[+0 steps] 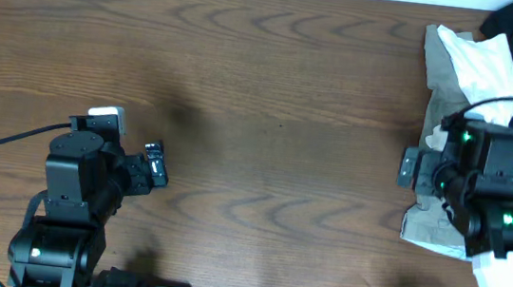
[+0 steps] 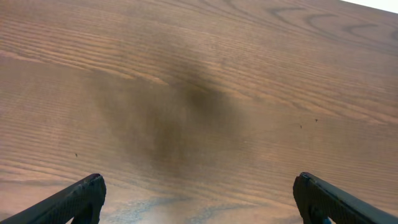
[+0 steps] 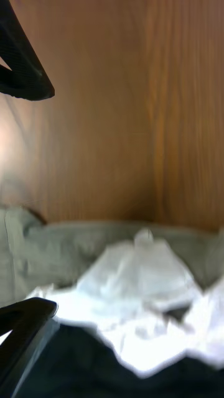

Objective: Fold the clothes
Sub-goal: 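Reach the right gripper into the clothes pile and grasp the black polo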

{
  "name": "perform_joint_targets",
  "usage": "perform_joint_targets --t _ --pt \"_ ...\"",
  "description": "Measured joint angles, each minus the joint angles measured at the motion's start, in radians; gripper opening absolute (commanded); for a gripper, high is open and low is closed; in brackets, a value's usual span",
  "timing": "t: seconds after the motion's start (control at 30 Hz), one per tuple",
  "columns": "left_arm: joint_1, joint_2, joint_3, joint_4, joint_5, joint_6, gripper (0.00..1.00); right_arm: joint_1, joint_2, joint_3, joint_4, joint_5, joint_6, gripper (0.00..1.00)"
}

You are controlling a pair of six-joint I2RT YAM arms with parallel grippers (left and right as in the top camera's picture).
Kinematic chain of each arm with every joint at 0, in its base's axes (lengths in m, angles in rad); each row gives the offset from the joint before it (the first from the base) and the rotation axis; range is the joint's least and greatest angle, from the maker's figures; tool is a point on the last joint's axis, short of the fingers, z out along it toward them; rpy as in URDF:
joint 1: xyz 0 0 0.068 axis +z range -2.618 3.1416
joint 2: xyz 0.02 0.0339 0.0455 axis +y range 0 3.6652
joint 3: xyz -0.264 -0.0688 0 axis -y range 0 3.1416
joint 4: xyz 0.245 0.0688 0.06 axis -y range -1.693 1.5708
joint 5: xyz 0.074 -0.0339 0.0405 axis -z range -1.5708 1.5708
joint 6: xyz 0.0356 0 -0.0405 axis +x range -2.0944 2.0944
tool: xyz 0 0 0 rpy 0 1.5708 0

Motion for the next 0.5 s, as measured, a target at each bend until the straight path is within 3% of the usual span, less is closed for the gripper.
perform_joint_targets --t 0.1,0.37,0.5 --pt "0.0 0.0 0.0 -0.001 0.0 0.0 0.98 -0.074 0.043 0.008 0.004 0.078 0.024 0.99" --pt "0.0 0.001 0.0 -0.001 0.0 -0.001 0.98 -0.488 0.171 0.008 0.125 0.203 0.034 0.96" --pt "0.0 0.001 0.0 -0.003 0.0 -0.001 0.98 -0.624 0.262 0.011 0.183 0.217 0.034 0.93"
